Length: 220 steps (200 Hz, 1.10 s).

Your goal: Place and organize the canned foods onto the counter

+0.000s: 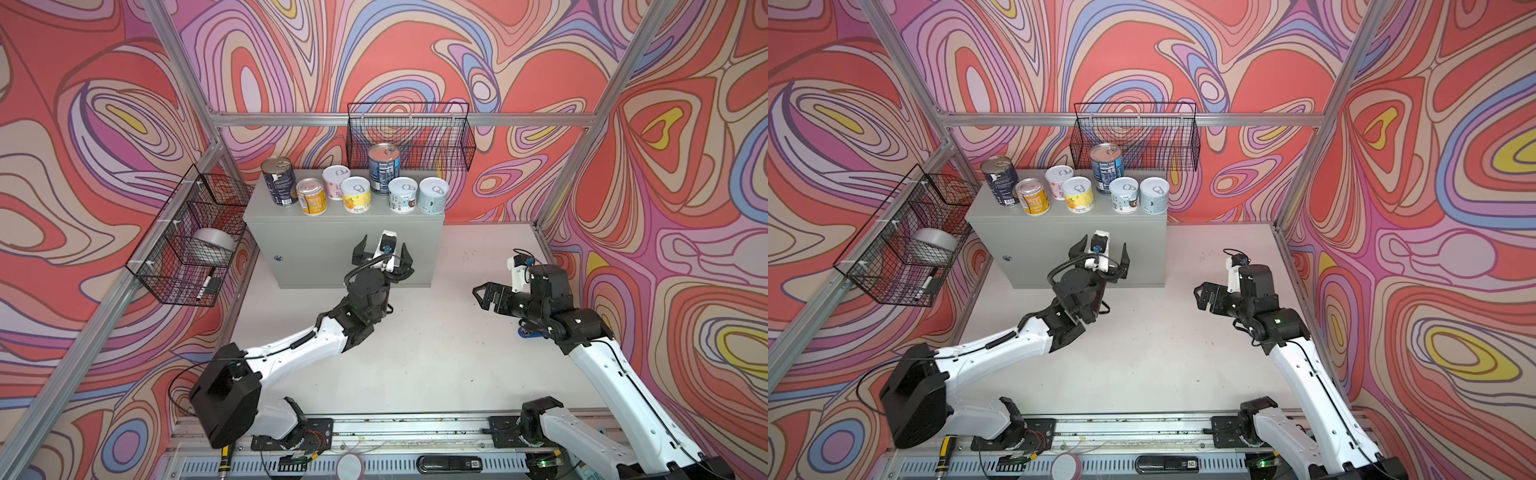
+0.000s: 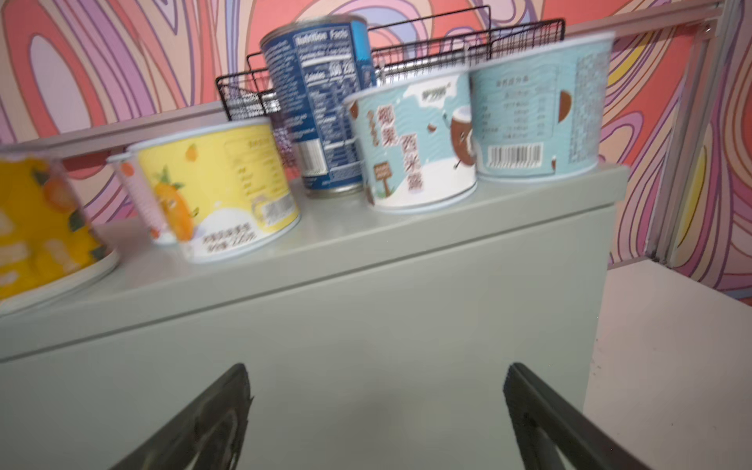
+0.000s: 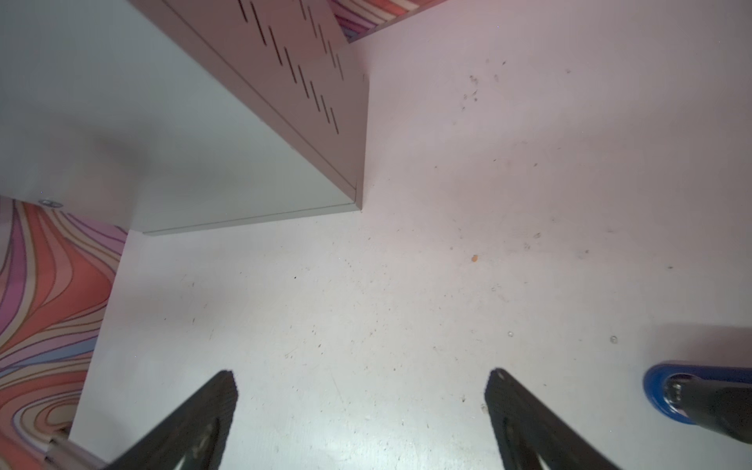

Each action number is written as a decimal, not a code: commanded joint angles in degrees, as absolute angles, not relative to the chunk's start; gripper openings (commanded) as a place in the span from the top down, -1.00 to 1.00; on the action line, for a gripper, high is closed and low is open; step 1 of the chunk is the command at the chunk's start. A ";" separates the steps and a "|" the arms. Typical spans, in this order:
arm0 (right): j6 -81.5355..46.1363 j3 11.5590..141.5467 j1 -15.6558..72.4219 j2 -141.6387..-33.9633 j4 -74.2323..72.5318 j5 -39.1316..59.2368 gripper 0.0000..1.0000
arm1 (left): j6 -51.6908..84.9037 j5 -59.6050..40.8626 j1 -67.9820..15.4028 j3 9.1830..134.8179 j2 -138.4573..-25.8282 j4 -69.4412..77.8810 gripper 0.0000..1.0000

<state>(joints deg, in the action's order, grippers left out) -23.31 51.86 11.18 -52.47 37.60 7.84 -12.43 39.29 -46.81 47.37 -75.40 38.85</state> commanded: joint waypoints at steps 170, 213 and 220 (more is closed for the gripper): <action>-4.65 18.46 11.12 -56.27 -32.84 -36.60 -0.97 | -13.26 41.44 -23.34 18.32 -79.95 65.23 -1.00; -0.80 20.15 10.20 -79.54 -52.16 -35.29 -0.97 | -6.05 35.04 -17.88 16.67 -73.78 56.80 -1.00; -0.59 21.62 10.20 -83.91 -53.62 -33.98 -0.97 | -5.57 34.75 -17.55 15.60 -72.76 56.99 -1.00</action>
